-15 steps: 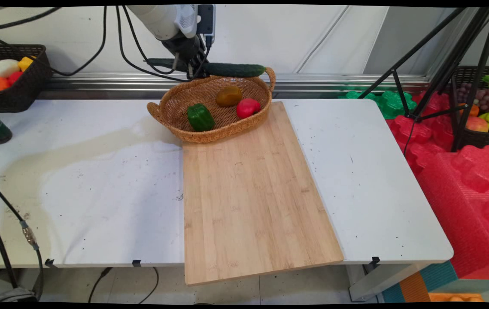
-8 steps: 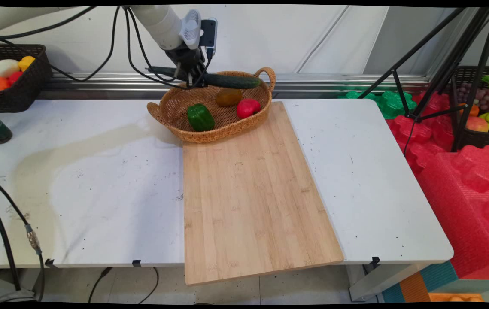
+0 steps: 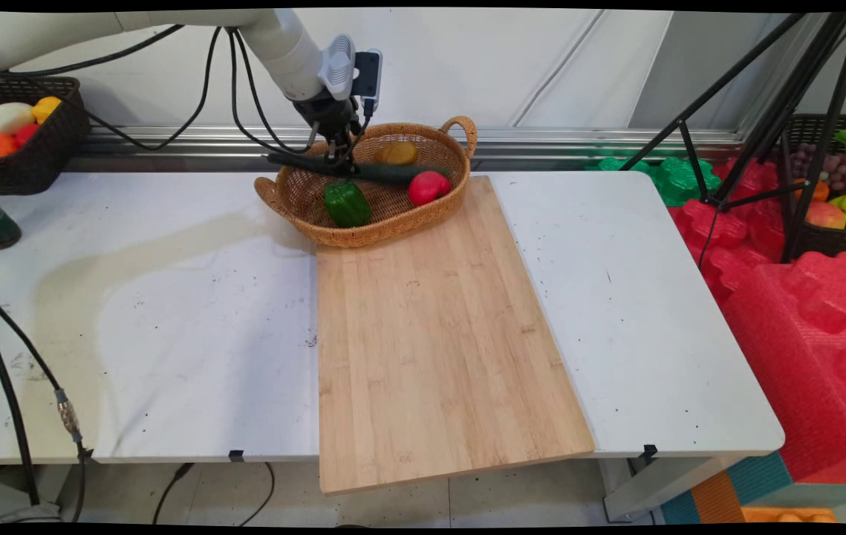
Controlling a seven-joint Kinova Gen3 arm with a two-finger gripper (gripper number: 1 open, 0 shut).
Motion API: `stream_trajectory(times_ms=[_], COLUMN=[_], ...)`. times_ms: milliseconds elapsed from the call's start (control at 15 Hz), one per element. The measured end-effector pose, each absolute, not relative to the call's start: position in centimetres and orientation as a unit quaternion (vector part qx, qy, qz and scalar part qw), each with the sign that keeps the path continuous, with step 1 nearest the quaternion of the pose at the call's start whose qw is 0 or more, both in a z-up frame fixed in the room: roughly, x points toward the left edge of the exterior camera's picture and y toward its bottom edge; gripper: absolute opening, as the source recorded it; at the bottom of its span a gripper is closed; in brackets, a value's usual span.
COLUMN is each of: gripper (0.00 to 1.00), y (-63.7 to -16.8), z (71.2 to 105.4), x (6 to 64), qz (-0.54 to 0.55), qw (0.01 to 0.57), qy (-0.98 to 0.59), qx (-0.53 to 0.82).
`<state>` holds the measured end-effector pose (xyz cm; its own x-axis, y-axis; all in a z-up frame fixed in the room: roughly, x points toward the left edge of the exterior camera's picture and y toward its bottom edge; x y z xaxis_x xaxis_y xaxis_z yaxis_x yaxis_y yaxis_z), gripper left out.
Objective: Place the picked object in the vegetable basket
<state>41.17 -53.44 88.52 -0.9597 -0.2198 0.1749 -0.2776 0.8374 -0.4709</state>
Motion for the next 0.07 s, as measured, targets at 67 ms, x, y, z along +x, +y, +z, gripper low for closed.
stream_trajectory(times_ms=[67], gripper=[1.00], y=[-53.55], z=[88.48], x=[41.02], qz=[0.255], qw=[0.059], qy=[-0.957], qx=[0.129])
